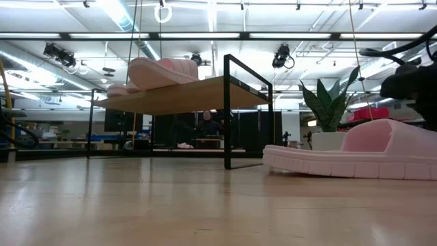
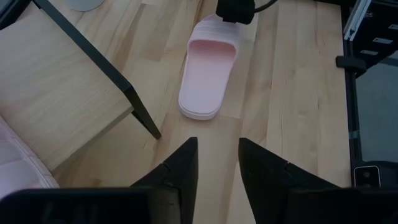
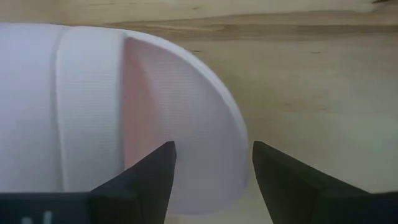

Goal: Pick and place slides into the shelf
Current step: Put the pink slipper on the shelf

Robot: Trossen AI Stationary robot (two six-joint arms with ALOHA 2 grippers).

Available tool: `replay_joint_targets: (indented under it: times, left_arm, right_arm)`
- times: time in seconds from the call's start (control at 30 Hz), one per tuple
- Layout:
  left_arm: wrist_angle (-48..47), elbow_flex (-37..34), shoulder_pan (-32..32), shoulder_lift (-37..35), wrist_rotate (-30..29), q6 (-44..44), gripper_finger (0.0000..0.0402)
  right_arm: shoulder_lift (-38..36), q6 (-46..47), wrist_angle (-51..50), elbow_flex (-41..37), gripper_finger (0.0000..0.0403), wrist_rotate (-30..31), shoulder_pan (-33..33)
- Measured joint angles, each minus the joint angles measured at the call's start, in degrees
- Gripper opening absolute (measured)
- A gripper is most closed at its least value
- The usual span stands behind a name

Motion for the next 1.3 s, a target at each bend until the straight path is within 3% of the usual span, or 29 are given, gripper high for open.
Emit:
replay_joint_targets:
  times: [0.23, 0.5, 0.6, 0.7, 1.07, 1.3]
  left_arm:
    - [0.03, -0.02, 0.00, -0.02, 0.02, -0.47, 0.0119]
    - [0.15, -0.02, -0.07, -0.02, 1.09, -0.89, 0.0116]
    - [0.16, -0.02, -0.07, -0.02, 1.09, -0.94, 0.0115]
    - [0.28, -0.02, -0.07, -0.02, 1.11, -0.94, 0.0116]
    - [0.59, -0.04, -0.07, -0.07, 1.09, -0.65, 0.0113]
    - [0.48, -0.04, -0.07, -0.07, 1.07, -0.45, 0.0117]
  right_arm:
    - [5.77, 0.29, 5.40, 0.23, 0.0193, 4.84, 0.16]
    - [6.59, -1.03, 2.12, 0.20, 0.0028, 9.41, 0.32]
    - [5.66, -1.46, 1.63, 0.02, 0.0024, 11.41, 0.96]
    - [4.95, -1.95, 3.23, -0.17, 0.0023, 18.11, 1.39]
    - [-4.37, -2.77, -4.61, 5.28, 0.0020, 15.89, 3.91]
    - [-9.65, -3.02, -22.89, 15.73, 0.0018, 13.75, 7.99]
